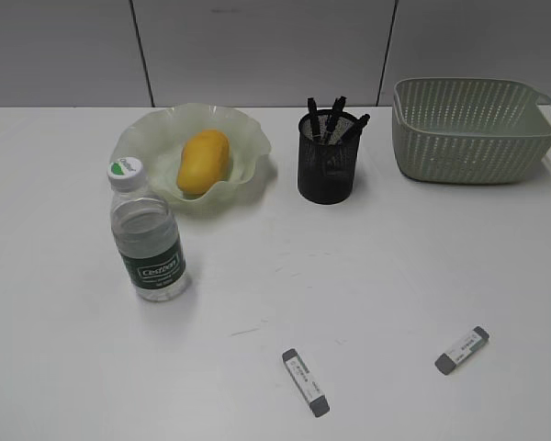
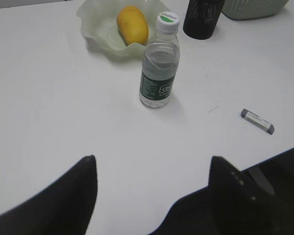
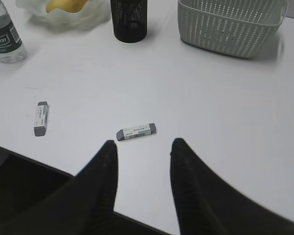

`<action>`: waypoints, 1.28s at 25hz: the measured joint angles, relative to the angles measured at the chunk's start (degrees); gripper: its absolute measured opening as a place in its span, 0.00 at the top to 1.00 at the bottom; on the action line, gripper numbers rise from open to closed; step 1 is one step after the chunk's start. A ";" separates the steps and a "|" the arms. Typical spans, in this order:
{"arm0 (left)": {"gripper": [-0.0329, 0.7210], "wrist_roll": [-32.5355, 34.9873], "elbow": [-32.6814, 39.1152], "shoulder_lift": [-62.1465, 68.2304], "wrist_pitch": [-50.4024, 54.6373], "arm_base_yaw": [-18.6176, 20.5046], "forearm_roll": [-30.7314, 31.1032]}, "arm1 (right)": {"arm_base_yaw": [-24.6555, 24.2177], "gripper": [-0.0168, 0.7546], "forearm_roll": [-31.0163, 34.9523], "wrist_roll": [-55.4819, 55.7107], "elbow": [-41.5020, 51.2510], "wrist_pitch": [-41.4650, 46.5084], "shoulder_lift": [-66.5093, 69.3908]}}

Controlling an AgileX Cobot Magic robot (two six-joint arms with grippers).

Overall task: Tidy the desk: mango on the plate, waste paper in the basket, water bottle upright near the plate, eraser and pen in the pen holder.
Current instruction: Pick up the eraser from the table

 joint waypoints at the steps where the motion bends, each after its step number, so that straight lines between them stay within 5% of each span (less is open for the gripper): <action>1: 0.25 0.00 0.05 0.00 0.00 0.00 0.00 | 0.00 0.59 0.00 0.00 -0.05 -0.05 0.00; 7: 0.27 0.02 0.10 -4.18 -0.14 3.78 -0.15 | 0.00 0.59 0.00 -2.01 -1.04 -2.83 10.79; 15: 0.29 0.02 0.16 -5.16 -0.16 20.78 0.14 | 0.00 0.58 -0.32 -2.61 -4.71 -16.72 49.03; 21: 0.29 0.02 0.20 -5.16 -0.21 30.75 1.73 | 0.00 0.38 -0.55 8.31 -11.63 -21.55 76.98; 32: 0.29 0.02 0.20 -5.16 -0.21 32.05 2.00 | -0.19 0.32 2.25 29.70 -14.26 -28.44 101.04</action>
